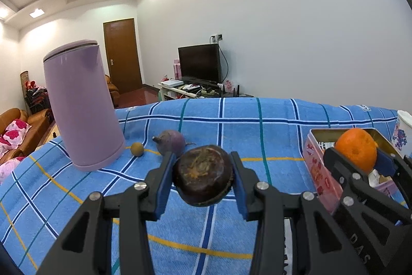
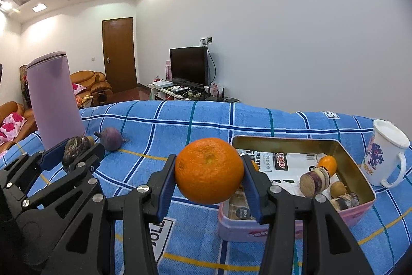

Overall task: Organize fruits
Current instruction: 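Carry the orange and the brown fruit over the pink tin with both tools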

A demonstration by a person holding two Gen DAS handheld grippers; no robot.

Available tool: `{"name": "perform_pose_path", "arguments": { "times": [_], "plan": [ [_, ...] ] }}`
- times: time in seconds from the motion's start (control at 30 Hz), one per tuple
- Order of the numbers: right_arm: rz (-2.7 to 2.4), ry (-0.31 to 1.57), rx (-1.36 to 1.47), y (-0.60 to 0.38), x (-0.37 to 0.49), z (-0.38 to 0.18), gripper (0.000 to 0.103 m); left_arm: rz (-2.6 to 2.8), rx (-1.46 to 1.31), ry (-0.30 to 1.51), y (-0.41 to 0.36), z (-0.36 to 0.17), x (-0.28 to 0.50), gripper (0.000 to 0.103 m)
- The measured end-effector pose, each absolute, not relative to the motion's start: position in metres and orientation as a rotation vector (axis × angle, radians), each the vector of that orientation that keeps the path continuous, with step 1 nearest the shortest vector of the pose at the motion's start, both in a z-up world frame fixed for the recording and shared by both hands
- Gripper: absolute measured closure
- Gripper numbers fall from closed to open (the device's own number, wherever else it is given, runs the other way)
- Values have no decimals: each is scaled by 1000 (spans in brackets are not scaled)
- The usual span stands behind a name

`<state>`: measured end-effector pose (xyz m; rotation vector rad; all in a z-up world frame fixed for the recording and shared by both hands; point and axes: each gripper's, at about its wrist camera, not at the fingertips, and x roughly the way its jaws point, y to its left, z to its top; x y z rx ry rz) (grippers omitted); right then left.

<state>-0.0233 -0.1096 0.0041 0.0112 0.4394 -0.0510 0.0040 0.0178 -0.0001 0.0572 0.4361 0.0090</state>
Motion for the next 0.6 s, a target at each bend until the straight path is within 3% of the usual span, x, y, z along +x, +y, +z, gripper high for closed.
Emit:
{"name": "perform_pose_path", "arguments": {
  "times": [0.6],
  "plan": [
    [-50, 438, -17, -113, -42, 4, 52, 8, 38, 436, 20, 1, -1, 59]
  ]
}}
